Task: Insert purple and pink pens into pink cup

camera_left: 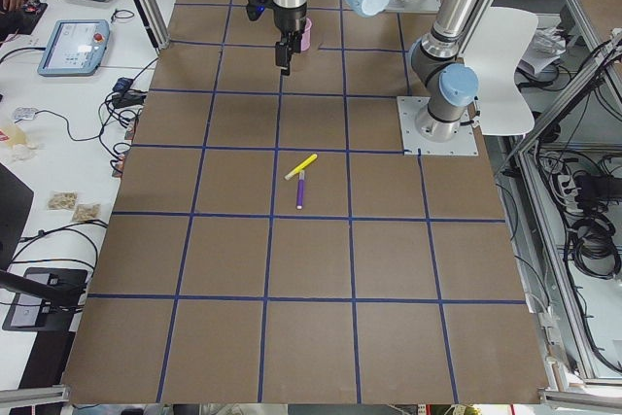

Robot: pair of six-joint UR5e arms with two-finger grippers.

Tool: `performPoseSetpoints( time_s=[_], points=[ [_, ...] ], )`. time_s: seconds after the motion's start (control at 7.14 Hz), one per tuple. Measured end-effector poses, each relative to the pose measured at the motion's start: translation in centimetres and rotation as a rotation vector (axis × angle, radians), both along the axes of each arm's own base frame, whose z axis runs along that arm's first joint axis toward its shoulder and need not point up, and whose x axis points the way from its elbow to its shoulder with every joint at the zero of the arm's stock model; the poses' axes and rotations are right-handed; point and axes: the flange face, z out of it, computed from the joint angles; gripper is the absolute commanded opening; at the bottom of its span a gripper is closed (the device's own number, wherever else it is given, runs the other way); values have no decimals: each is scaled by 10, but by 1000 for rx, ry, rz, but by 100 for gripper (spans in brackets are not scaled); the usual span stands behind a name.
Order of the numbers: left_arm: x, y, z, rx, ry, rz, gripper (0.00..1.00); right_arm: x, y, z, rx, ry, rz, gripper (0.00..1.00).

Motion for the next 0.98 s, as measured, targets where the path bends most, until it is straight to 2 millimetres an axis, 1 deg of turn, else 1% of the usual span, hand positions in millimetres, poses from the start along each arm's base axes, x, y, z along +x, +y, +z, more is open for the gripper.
performPoseSetpoints(
  time_s=[0.14, 0.28, 0.42, 0.56, 0.7, 0.84, 0.98],
  points=[
    [52, 3, -10, 14, 13, -124, 100, -2, 5, -12, -12, 7, 20, 98],
    [95, 2, -23, 10, 30, -282, 98, -3, 6, -20, -16, 10, 35, 96],
    [137, 1, -43, 1, 61, -450, 98, -5, 6, -28, -11, 7, 41, 88],
    [173, 3, -66, -8, 104, -573, 98, -6, 6, -33, -6, 4, 42, 78],
    [209, 5, -97, -43, 174, -696, 98, -6, 6, -35, -2, 4, 42, 62],
    [239, 8, -129, -86, 241, -798, 97, -7, 6, -36, 0, 5, 41, 59],
    [261, 8, -160, -119, 293, -888, 94, -9, 4, -37, 1, 6, 39, 58]
  ],
)
